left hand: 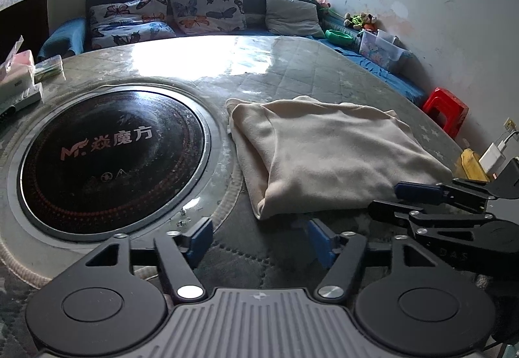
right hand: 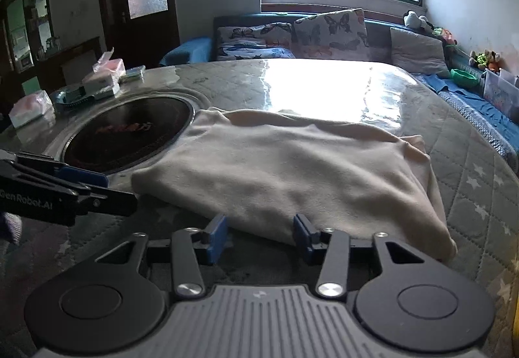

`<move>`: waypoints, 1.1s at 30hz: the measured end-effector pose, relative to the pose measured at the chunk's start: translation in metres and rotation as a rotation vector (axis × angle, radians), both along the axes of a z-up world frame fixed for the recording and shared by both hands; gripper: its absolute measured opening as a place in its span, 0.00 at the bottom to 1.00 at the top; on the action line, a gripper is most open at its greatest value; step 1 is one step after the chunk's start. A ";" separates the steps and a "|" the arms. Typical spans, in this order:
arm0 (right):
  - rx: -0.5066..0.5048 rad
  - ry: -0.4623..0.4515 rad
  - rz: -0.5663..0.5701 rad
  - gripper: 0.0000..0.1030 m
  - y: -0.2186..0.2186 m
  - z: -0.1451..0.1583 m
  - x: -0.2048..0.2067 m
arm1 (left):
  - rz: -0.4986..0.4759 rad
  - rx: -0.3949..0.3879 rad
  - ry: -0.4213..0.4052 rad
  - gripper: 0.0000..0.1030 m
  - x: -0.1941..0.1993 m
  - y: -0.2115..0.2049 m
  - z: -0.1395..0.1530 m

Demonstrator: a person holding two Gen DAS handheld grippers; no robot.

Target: Fold clothes

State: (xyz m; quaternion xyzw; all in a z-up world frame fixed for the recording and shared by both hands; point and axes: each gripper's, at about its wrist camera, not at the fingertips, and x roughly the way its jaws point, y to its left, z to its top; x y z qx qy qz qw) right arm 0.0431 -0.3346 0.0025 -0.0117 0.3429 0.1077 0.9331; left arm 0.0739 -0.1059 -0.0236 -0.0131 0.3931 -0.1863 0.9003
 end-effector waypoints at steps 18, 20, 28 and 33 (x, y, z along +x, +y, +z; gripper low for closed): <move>0.003 0.022 -0.048 0.82 0.003 -0.002 -0.017 | 0.009 0.024 -0.020 1.00 -0.017 0.000 -0.002; -0.001 0.025 -0.057 0.84 0.003 -0.002 -0.018 | 0.009 0.026 -0.025 1.00 -0.019 0.000 -0.002; -0.007 0.029 -0.093 0.95 0.003 -0.004 -0.024 | 0.009 0.050 -0.032 1.00 -0.026 -0.001 -0.004; -0.033 0.021 -0.107 1.00 0.007 -0.003 -0.027 | 0.002 0.055 -0.040 1.00 -0.030 -0.003 -0.004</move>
